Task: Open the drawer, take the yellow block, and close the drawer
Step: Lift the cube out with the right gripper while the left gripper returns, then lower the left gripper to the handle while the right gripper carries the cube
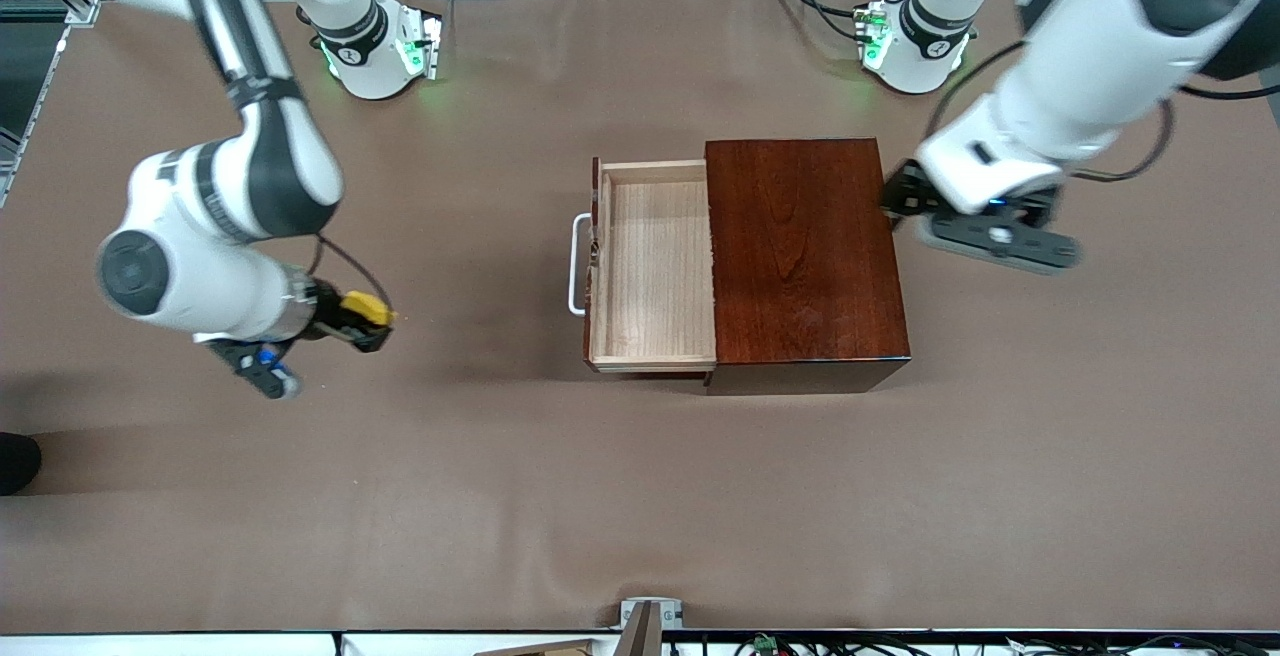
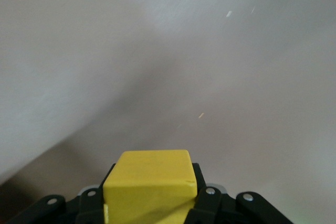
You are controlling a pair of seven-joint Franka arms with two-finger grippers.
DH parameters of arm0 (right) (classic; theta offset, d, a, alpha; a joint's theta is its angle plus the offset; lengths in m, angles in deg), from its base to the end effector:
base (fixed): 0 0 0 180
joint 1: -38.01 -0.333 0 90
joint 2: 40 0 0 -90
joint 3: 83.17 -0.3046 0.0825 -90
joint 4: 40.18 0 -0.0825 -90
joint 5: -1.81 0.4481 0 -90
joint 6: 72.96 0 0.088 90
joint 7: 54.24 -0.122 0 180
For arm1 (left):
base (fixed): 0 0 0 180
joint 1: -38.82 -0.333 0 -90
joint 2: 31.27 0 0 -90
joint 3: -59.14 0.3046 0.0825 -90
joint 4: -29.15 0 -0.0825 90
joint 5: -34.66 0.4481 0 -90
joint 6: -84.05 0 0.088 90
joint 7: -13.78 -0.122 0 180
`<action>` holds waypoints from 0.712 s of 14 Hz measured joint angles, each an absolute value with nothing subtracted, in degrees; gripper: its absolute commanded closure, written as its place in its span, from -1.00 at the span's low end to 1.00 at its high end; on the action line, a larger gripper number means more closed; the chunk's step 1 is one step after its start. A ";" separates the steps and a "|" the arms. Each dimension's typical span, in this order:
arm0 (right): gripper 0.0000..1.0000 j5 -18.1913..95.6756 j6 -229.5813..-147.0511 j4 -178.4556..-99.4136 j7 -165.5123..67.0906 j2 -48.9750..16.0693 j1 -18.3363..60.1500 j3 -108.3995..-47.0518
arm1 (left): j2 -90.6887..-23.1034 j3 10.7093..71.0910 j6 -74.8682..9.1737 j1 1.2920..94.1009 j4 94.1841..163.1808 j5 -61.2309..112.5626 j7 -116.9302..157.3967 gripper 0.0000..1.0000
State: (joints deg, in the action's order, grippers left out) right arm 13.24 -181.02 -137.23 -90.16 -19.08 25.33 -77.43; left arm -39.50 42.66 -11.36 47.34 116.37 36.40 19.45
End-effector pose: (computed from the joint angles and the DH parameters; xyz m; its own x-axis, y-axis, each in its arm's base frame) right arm 0.6791 0.1044 0.3175 0.8159 -0.5336 -0.2227 -0.5495 -0.8354 -0.0116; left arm 0.6093 -0.2688 0.5438 0.9437 -0.3309 0.0041 -0.3309 -0.9436 0.0108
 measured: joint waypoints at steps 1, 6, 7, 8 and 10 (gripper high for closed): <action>1.00 13.24 -181.63 -138.09 -85.59 -19.04 27.57 -77.40 | -39.95 42.33 -11.45 49.09 116.01 36.40 19.66 -1.00; 1.00 11.64 -185.71 -139.86 -67.12 -16.78 34.51 -77.35 | -40.63 40.91 -11.46 56.42 115.26 36.38 19.77 -1.00; 1.00 11.22 -187.59 -140.06 -64.24 -15.70 35.43 -77.36 | -40.63 40.76 -11.46 58.27 115.20 36.38 19.72 -1.00; 1.00 10.72 -189.43 -140.22 -61.39 -14.33 36.22 -77.35 | -40.69 40.57 -11.58 60.03 115.08 36.38 19.61 -1.00; 1.00 9.62 -192.35 -140.29 -57.62 -11.56 37.45 -77.36 | -41.38 40.18 -12.88 63.56 113.98 36.37 18.27 -1.00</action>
State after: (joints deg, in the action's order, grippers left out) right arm 9.62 -192.35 -140.29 -57.62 -11.56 37.45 -77.36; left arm -41.38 40.18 -12.88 63.56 113.98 36.37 18.27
